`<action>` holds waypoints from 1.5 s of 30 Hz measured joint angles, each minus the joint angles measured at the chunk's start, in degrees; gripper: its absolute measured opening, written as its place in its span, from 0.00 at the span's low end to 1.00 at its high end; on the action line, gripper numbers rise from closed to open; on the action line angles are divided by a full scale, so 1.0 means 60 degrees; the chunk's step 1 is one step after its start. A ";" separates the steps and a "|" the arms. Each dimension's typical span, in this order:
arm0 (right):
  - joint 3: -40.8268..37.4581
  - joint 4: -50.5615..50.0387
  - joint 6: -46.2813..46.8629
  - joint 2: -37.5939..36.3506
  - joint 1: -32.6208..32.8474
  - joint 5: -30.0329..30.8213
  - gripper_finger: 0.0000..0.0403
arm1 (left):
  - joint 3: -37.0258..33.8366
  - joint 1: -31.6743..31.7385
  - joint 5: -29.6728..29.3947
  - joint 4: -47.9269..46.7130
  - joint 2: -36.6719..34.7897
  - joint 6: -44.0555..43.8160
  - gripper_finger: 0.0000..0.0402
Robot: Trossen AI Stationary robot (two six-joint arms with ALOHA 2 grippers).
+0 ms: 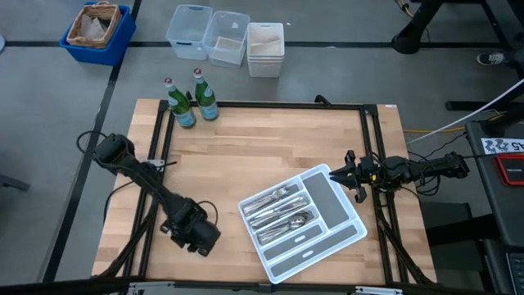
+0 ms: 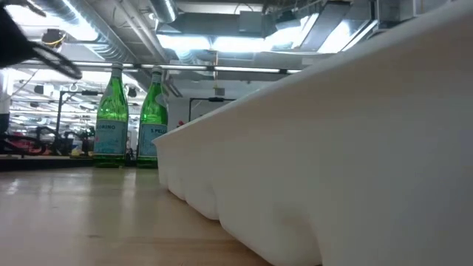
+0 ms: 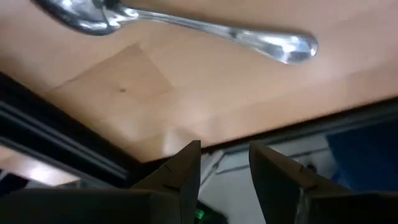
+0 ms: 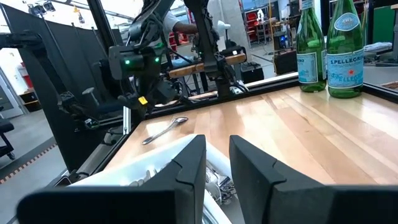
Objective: Sort silverware
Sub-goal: Put the silver spoon into the white silverware tray
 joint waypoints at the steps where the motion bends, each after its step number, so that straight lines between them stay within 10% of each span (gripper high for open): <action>1: 0.0000 -0.0002 0.0000 0.0001 0.0000 0.0000 0.19 | -0.0128 -0.0099 -0.0140 0.0210 0.0000 -0.0261 0.31; 15: 0.0000 -0.0001 0.0000 0.0001 -0.0004 -0.0001 0.19 | -0.2127 -0.1926 -0.4675 0.2744 -0.1736 -0.5019 0.31; 45: 0.0000 0.0007 0.0000 0.0001 0.0000 0.0000 0.19 | -0.2887 -0.2092 -0.4781 0.1974 -0.1883 -0.5831 0.31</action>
